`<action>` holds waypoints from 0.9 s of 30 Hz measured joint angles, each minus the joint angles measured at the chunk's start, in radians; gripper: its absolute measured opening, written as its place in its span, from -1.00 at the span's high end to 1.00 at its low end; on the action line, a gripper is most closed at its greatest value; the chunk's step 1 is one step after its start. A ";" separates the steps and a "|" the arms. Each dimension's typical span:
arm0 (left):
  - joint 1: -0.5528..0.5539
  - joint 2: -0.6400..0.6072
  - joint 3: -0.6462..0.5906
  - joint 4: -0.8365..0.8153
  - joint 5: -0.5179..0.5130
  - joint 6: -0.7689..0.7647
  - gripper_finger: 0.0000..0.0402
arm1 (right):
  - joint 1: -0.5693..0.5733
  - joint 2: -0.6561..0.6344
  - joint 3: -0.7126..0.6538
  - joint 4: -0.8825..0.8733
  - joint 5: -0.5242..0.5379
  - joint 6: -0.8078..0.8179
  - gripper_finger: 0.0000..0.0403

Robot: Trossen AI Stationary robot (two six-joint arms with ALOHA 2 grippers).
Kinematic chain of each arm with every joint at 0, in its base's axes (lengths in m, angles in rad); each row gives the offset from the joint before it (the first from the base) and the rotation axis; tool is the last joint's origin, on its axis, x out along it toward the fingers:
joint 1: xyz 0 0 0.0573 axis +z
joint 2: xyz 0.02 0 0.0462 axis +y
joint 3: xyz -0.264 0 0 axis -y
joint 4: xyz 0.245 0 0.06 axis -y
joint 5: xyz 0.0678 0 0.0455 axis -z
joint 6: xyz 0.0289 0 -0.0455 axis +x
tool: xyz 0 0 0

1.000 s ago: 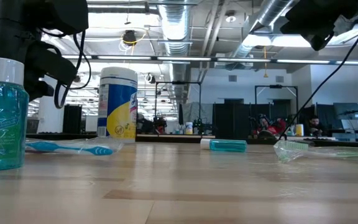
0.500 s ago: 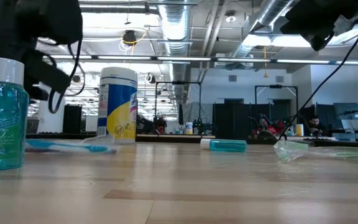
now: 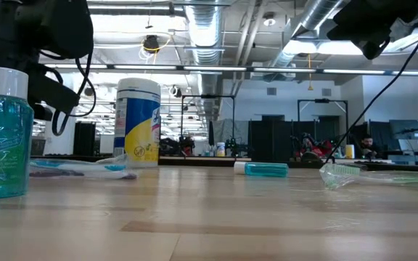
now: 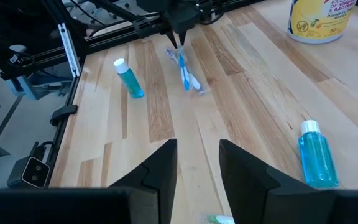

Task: Pick & Place toothbrushing station
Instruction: Put the blue toothbrush into the wire organizer

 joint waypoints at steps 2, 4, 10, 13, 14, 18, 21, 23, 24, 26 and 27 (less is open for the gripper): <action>0.000 0.000 0.000 -0.002 0.001 0.000 0.81 | 0.000 0.000 0.000 0.000 0.000 0.000 0.45; 0.000 0.000 0.000 -0.005 0.003 -0.001 0.94 | 0.000 0.000 0.000 0.000 0.000 0.000 0.45; 0.000 0.000 0.004 -0.025 0.011 -0.001 0.99 | 0.000 0.000 0.000 0.000 0.000 0.000 0.45; 0.000 0.000 0.028 -0.067 0.013 -0.001 1.00 | 0.000 0.000 0.000 0.000 0.000 0.000 0.45; 0.000 0.000 0.042 -0.085 0.013 0.000 1.00 | 0.000 0.000 0.000 0.000 0.001 0.000 0.45; 0.000 0.000 0.104 -0.150 0.011 0.000 1.00 | 0.000 0.000 0.000 0.000 0.017 0.000 0.45; 0.000 0.000 0.156 -0.169 0.007 0.005 1.00 | -0.001 0.000 0.000 0.000 0.027 -0.004 0.45; 0.000 0.000 0.191 -0.193 -0.007 0.005 1.00 | -0.001 0.000 0.000 0.000 0.027 -0.008 0.45; 0.000 0.000 0.210 -0.203 -0.015 0.005 1.00 | -0.001 0.000 0.000 0.001 0.027 -0.008 0.45; 0.000 0.000 0.249 -0.213 -0.018 0.006 1.00 | -0.001 0.000 0.000 0.008 0.027 -0.010 0.45; 0.000 0.000 0.269 -0.217 -0.022 0.006 1.00 | -0.001 0.000 0.000 0.014 0.027 -0.016 0.45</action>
